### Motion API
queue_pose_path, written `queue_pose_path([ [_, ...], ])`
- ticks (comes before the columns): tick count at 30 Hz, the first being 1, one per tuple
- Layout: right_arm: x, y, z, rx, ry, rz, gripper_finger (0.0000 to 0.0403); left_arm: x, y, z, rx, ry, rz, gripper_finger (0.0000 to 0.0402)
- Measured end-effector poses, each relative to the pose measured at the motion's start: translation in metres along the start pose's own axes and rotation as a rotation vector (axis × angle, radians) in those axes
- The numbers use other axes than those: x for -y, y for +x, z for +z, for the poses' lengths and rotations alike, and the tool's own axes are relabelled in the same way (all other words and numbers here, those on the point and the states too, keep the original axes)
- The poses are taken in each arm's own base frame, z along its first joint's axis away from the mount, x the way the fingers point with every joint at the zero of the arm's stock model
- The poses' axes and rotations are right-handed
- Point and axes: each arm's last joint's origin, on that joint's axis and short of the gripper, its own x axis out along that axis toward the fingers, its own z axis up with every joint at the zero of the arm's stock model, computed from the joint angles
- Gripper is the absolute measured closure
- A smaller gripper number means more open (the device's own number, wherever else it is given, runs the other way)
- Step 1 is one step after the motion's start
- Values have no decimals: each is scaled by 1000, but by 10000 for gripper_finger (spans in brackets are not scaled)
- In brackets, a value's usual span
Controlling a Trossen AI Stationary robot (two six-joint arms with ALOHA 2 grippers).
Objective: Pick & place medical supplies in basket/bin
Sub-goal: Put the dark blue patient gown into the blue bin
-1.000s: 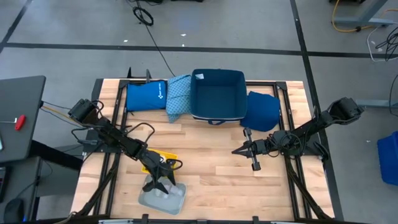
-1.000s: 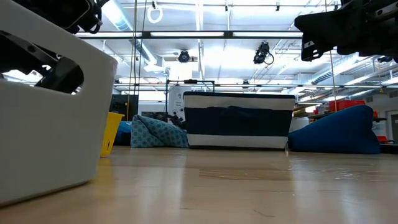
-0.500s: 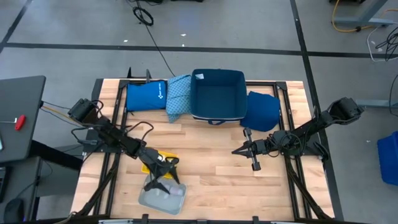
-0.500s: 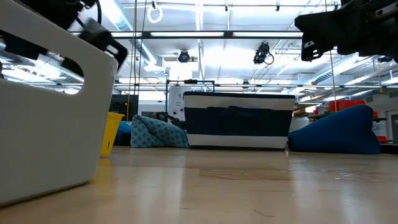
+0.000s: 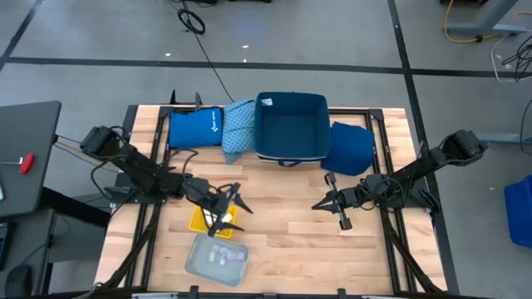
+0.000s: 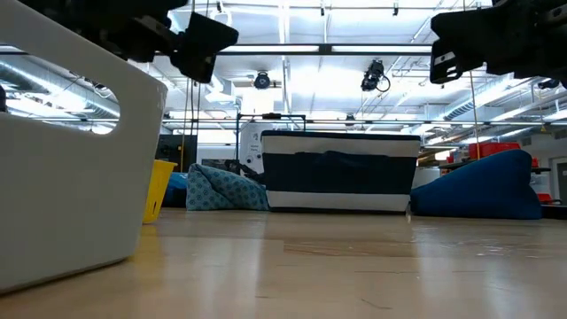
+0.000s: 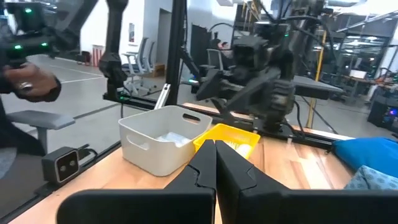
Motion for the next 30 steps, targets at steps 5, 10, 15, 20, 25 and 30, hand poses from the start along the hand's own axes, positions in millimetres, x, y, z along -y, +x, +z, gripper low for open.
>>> queue_pose_path([
  [5,1,-9,6,-42,2,8,403,-8,-8,8,-3,23,62,119],
  [10,4,-24,22,-5,3,3,403,-13,-15,14,-19,35,249,119],
  [15,6,-38,32,23,2,-1,394,-16,-19,22,16,104,334,119],
  [20,8,-45,40,81,34,-8,375,-16,-22,24,-12,221,367,119],
  [25,9,-47,45,124,-13,-33,374,-18,-25,25,-25,225,433,119],
  [30,11,-48,47,136,29,-76,376,-20,-26,25,-31,201,496,119],
])
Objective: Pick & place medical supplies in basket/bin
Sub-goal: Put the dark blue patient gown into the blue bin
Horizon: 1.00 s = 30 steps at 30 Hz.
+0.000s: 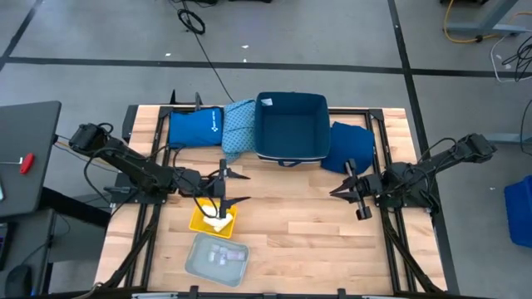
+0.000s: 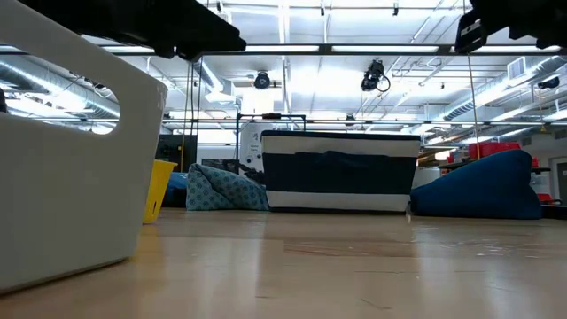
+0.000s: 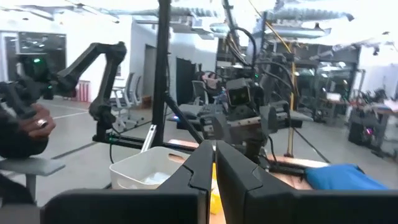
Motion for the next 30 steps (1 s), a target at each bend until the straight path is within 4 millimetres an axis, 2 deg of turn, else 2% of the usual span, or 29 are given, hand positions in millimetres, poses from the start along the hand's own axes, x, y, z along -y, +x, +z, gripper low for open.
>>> queue_pose_path([
  [6,1,0,-3,-35,35,-42,376,-3,-3,3,2,-50,6,119],
  [15,1,0,-6,-67,70,-41,376,-17,-24,20,38,-118,6,119],
  [24,2,-1,-12,-127,94,-123,376,-31,-45,32,65,-147,9,119],
  [30,3,-1,-14,-153,87,-151,376,-34,-53,31,29,-123,7,119],
])
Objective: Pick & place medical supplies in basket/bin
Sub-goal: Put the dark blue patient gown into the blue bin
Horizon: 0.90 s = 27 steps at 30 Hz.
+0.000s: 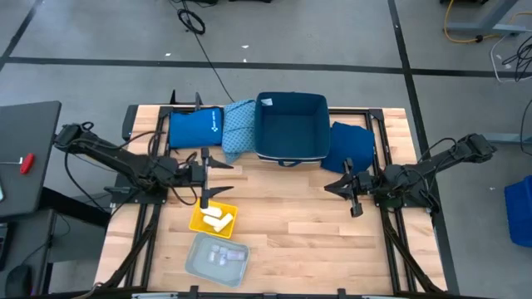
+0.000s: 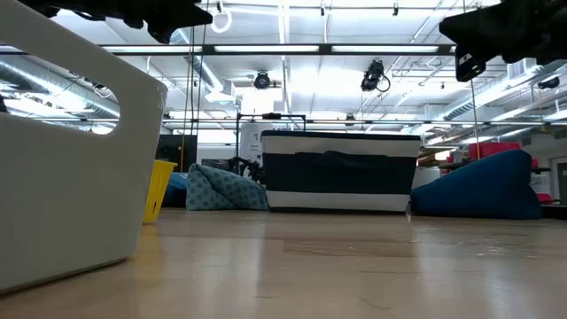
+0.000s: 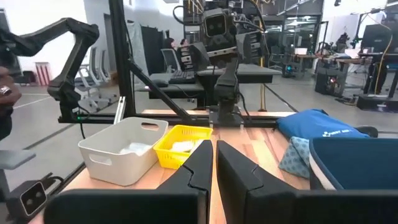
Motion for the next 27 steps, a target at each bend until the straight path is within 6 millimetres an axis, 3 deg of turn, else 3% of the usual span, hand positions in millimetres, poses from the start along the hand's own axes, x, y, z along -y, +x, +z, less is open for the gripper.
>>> queue_pose_path([
  [21,6,-1,-4,-36,-1,-193,375,-2,2,-5,-63,108,101,119],
  [27,8,-3,-18,-171,31,-284,365,-7,4,-6,-70,113,130,119],
])
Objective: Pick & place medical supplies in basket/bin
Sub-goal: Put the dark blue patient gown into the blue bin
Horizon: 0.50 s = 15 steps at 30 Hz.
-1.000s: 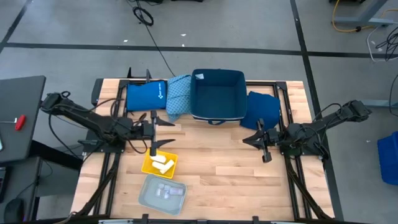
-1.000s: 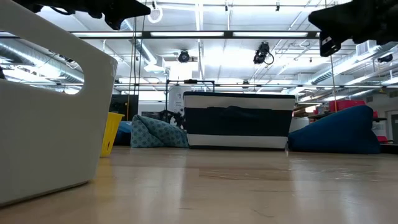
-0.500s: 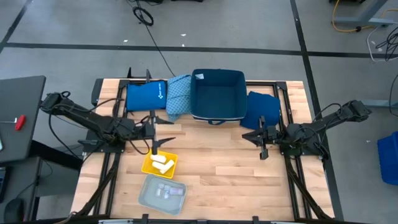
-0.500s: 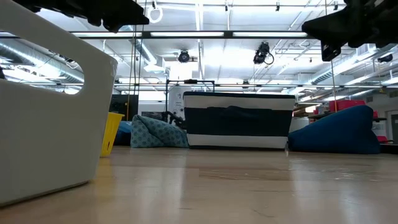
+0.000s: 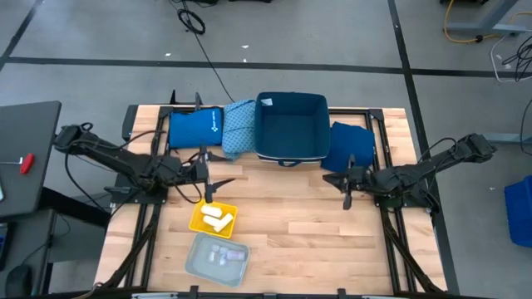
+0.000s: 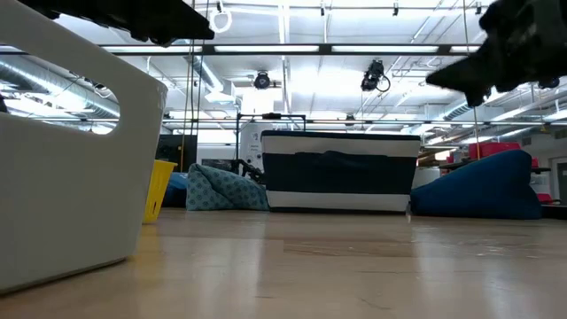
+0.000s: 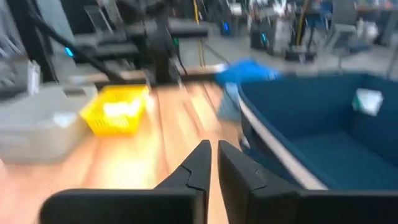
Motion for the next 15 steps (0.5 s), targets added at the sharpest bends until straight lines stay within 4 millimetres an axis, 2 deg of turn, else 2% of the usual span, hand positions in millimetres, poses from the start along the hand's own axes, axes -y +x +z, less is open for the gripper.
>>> queue_pose_path([
  [4,2,0,-10,-93,9,-40,317,-3,2,-1,-8,-8,20,119],
  [11,3,-1,-19,-165,116,-68,188,-4,3,-2,-13,-19,25,119],
  [15,3,0,-28,-303,134,-76,148,-4,3,-2,-12,-19,25,119],
])
